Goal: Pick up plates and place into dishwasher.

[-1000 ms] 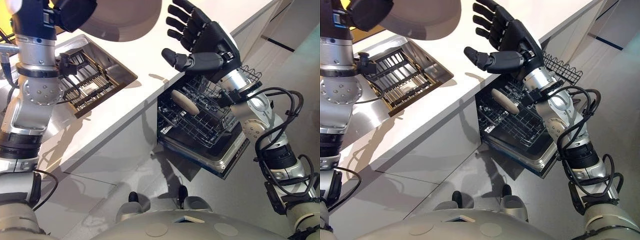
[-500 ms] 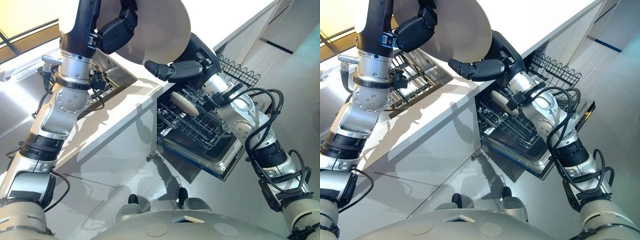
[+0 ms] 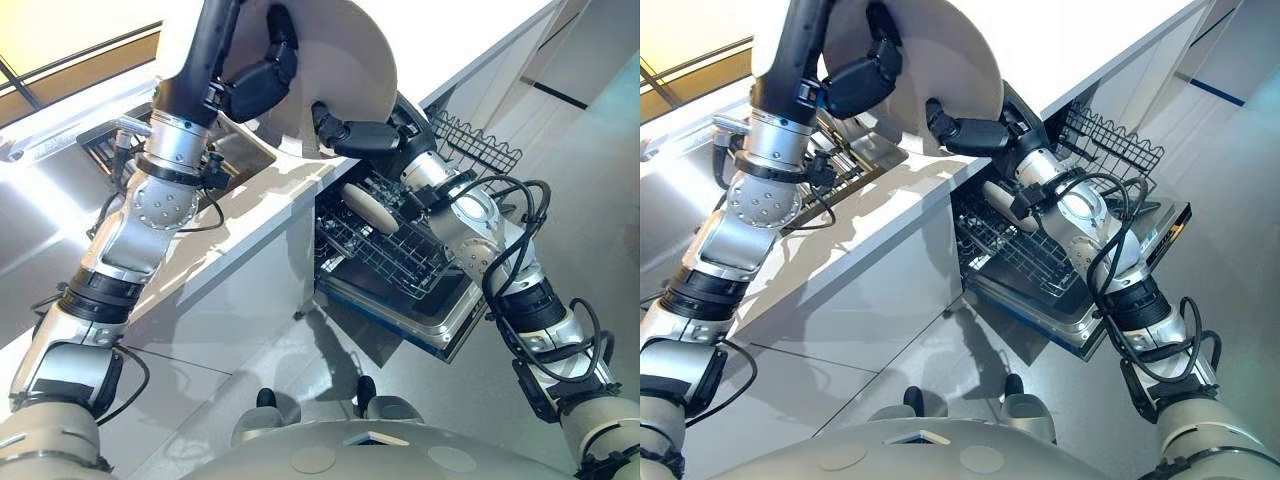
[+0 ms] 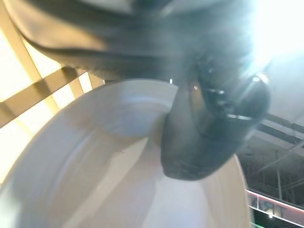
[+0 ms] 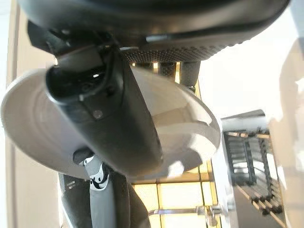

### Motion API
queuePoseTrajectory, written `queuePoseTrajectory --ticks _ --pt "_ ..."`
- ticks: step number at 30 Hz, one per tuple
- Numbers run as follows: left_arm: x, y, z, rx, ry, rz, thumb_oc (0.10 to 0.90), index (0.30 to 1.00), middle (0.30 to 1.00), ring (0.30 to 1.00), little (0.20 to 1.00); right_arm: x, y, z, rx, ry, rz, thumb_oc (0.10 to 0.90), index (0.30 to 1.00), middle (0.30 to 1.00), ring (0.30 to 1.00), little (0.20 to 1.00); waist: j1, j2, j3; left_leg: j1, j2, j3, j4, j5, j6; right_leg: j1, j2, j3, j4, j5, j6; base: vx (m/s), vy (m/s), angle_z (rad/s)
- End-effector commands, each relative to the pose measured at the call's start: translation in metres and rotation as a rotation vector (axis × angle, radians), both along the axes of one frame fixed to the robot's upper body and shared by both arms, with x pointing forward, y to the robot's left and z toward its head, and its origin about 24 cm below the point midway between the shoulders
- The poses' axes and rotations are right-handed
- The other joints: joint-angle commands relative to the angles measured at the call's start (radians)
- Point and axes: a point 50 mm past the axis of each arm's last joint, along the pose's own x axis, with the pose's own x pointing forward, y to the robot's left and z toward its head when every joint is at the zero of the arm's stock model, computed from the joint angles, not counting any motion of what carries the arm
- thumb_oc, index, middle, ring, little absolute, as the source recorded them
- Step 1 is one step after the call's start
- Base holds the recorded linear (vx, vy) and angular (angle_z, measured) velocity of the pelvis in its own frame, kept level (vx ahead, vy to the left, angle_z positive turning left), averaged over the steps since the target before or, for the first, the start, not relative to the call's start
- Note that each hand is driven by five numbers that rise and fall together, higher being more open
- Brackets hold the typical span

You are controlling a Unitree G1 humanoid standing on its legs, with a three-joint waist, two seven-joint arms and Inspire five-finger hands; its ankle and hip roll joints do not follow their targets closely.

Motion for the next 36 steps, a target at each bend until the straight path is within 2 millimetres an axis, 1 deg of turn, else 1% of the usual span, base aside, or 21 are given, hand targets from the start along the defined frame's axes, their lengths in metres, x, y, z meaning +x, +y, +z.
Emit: queuePoseTrajectory --ticks 1,4,7,13,14,15,16,18,21,23,24,25,26,27,29,32,34,36 --pt "-0.006 -0.01 0.017 -0.02 -0.063 -0.104 0.1 0.3 0.3 0.3 0.2 -0.022 0.032 0.067 0.169 -0.304 0.199 0.1 0.3 0.3 0.3 0.2 0.0 0.014 -0.114 -0.021 -0.097 0.039 0.009 -0.078 0.084 -0.029 0.074 -0.02 0.088 -0.091 0.019 0.0 0.0 0.0" --pt "-0.005 -0.01 0.004 -0.03 0.007 -0.117 0.1 0.3 0.3 0.3 0.2 -0.022 0.027 0.065 0.186 -0.303 0.167 0.1 0.3 0.3 0.3 0.2 0.004 0.015 -0.11 -0.021 -0.097 0.036 0.012 -0.079 0.087 -0.03 0.072 -0.021 0.092 -0.093 0.019 0.0 0.0 0.0" --pt "-0.006 -0.01 -0.013 -0.041 0.081 -0.127 0.1 0.3 0.3 0.3 0.2 -0.022 0.022 0.064 0.214 -0.304 0.122 0.1 0.3 0.3 0.3 0.2 0.009 0.015 -0.106 -0.022 -0.098 0.034 0.015 -0.081 0.091 -0.03 0.071 -0.021 0.096 -0.096 0.019 0.0 0.0 0.0" --pt "-0.006 -0.008 -0.035 -0.088 0.18 -0.14 0.1 0.3 0.3 0.3 0.2 -0.02 0.016 0.062 0.232 -0.303 0.075 0.1 0.3 0.3 0.3 0.2 0.015 0.015 -0.102 -0.025 -0.099 0.03 0.022 -0.082 0.092 -0.031 0.071 -0.023 0.108 -0.102 0.017 0.0 0.0 0.0" --pt "-0.005 -0.007 -0.038 -0.114 0.213 -0.151 0.144 0.338 0.338 0.338 0.244 -0.02 0.015 0.062 0.234 -0.304 0.066 0.1 0.3 0.3 0.3 0.2 0.017 0.015 -0.102 -0.026 -0.098 0.03 0.023 -0.082 0.092 -0.032 0.07 -0.024 0.11 -0.103 0.017 0.0 0.0 0.0" --pt "-0.002 -0.004 -0.043 -0.184 0.285 -0.169 0.657 0.778 0.778 0.778 0.757 -0.018 0.013 0.063 0.232 -0.316 0.047 0.1 0.3 0.3 0.3 0.2 0.019 0.015 -0.101 -0.026 -0.098 0.028 0.024 -0.082 0.091 -0.031 0.07 -0.025 0.112 -0.104 0.016 0.0 0.0 0.0" --pt "-0.001 -0.002 -0.045 -0.217 0.312 -0.174 0.8 0.9 0.9 0.9 0.9 -0.018 0.012 0.063 0.23 -0.322 0.039 0.1 0.3 0.3 0.3 0.2 0.02 0.015 -0.1 -0.026 -0.098 0.026 0.025 -0.082 0.09 -0.031 0.07 -0.025 0.112 -0.104 0.015 0.0 0.0 0.0" --pt "0.004 0.003 -0.054 -0.365 0.406 -0.204 0.8 0.9 0.9 0.9 0.9 -0.015 0.005 0.066 0.202 -0.371 -0.029 0.1 0.3 0.3 0.3 0.2 0.023 0.015 -0.098 -0.025 -0.097 0.023 0.026 -0.082 0.091 -0.028 0.069 -0.027 0.114 -0.107 0.014 0.0 0.0 0.0" --pt "0.006 0.012 -0.057 -0.483 0.426 -0.199 0.8 0.9 0.9 0.9 0.9 -0.012 -0.009 0.072 0.184 -0.424 -0.137 0.1 0.3 0.3 0.3 0.2 0.024 0.015 -0.098 -0.024 -0.096 0.022 0.027 -0.084 0.091 -0.026 0.068 -0.029 0.116 -0.109 0.014 0.0 0.0 0.0" --pt "0.006 0.023 -0.055 -0.531 0.411 -0.165 0.8 0.9 0.9 0.9 0.9 -0.01 -0.025 0.079 0.127 -0.518 -0.286 0.1 0.3 0.3 0.3 0.2 0.025 0.014 -0.099 -0.024 -0.095 0.019 0.028 -0.086 0.091 -0.026 0.067 -0.032 0.118 -0.113 0.013 0.02 0.001 0.0" --pt "0.005 0.03 -0.052 -0.546 0.391 -0.139 0.8 0.9 0.9 0.9 0.9 -0.011 -0.039 0.084 0.076 -0.584 -0.389 0.1 0.3 0.3 0.3 0.2 0.024 0.015 -0.101 -0.025 -0.096 0.017 0.028 -0.087 0.092 -0.026 0.068 -0.032 0.119 -0.114 0.012 0.03 0.006 0.01" --pt "0.004 0.035 -0.05 -0.552 0.37 -0.111 0.8 0.9 0.9 0.9 0.9 -0.012 -0.047 0.087 0.029 -0.634 -0.474 0.1 0.3 0.3 0.3 0.2 0.023 0.015 -0.102 -0.026 -0.096 0.015 0.028 -0.087 0.092 -0.026 0.068 -0.032 0.119 -0.115 0.011 0.04 0.009 0.01" --pt "0.002 0.045 -0.045 -0.552 0.351 -0.081 0.8 0.9 0.9 0.9 0.9 -0.014 -0.064 0.09 -0.011 -0.669 -0.556 0.1 0.3 0.3 0.3 0.2 0.022 0.016 -0.103 -0.026 -0.096 0.012 0.028 -0.087 0.092 -0.026 0.067 -0.032 0.12 -0.117 0.011 0.04 0.01 0.02" --pt "0.001 0.051 -0.043 -0.552 0.339 -0.058 0.8 0.9 0.9 0.9 0.9 -0.016 -0.074 0.091 -0.036 -0.689 -0.617 0.1 0.3 0.3 0.3 0.2 0.021 0.017 -0.104 -0.026 -0.097 0.01 0.027 -0.087 0.092 -0.026 0.067 -0.032 0.119 -0.118 0.01 0.04 0.009 0.03" --pt "-0.003 0.067 -0.036 -0.551 0.3 -0.001 0.8 0.9 0.9 0.9 0.9 -0.019 -0.103 0.089 -0.094 -0.711 -0.759 0.1 0.3 0.3 0.3 0.2 0.019 0.019 -0.105 -0.026 -0.098 0.004 0.027 -0.088 0.094 -0.025 0.068 -0.031 0.12 -0.122 0.008 0.03 0.005 0.02" --pt "-0.008 0.084 -0.029 -0.557 0.27 0.057 0.8 0.9 0.9 0.9 0.9 -0.023 -0.135 0.079 -0.13 -0.679 -0.91 0.1 0.3 0.3 0.3 0.2 0.014 0.023 -0.103 -0.024 -0.098 -0.001 0.026 -0.088 0.094 -0.021 0.069 -0.032 0.122 -0.129 0.006 0.01 -0.003 0.01" --pt "-0.009 0.093 -0.027 -0.568 0.263 0.077 0.8 0.9 0.9 0.9 0.9 -0.025 -0.151 0.072 -0.164 -0.65 -0.985 0.1 0.3 0.3 0.3 0.2 0.013 0.023 -0.101 -0.025 -0.099 -0.005 0.027 -0.088 0.094 -0.019 0.069 -0.032 0.124 -0.133 0.004 0.01 -0.01 0.08" --pt "-0.01 0.102 -0.025 -0.566 0.249 0.114 0.8 0.9 0.9 0.9 0.9 -0.026 -0.17 0.063 -0.256 -0.607 -1.085 0.1 0.3 0.3 0.3 0.2 0.011 0.026 -0.099 -0.025 -0.099 -0.007 0.028 -0.087 0.093 -0.019 0.069 -0.033 0.127 -0.137 0.002 0.01 -0.007 0.08"
